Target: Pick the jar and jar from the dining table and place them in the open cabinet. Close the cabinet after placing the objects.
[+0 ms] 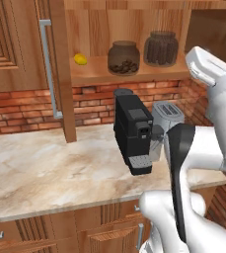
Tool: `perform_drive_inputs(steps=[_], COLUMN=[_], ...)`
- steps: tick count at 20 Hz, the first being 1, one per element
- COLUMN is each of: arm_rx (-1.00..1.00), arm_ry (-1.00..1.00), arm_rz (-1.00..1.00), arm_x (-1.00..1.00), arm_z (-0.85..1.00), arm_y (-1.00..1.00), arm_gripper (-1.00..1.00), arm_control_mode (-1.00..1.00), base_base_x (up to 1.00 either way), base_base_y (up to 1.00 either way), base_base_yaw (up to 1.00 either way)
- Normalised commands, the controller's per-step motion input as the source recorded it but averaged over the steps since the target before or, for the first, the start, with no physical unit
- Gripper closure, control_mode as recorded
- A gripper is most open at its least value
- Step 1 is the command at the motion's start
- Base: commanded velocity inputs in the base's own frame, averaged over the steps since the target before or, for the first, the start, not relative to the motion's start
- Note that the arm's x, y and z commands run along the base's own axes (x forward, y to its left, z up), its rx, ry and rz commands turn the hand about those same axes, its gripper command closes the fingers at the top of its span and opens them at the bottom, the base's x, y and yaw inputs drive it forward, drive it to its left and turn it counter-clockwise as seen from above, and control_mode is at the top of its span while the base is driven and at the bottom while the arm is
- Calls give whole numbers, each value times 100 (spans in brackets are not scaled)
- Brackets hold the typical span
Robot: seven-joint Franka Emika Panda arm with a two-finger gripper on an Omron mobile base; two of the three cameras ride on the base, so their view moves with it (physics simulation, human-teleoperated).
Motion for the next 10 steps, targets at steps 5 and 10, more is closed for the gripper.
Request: perform_drive_inputs(steps=[5, 10], arm_rx=[-9, -4], arm_ry=[1, 0], arm_rz=[-4, 0], arm_x=[-100, -92], arm_z=[12, 1], arm_y=[39, 54], arm_gripper=[-100, -100], arm_control_mode=[-100, -100], base_base_x=[0, 0], base_base_y=[0, 0], base_base_yaw=[0, 0])
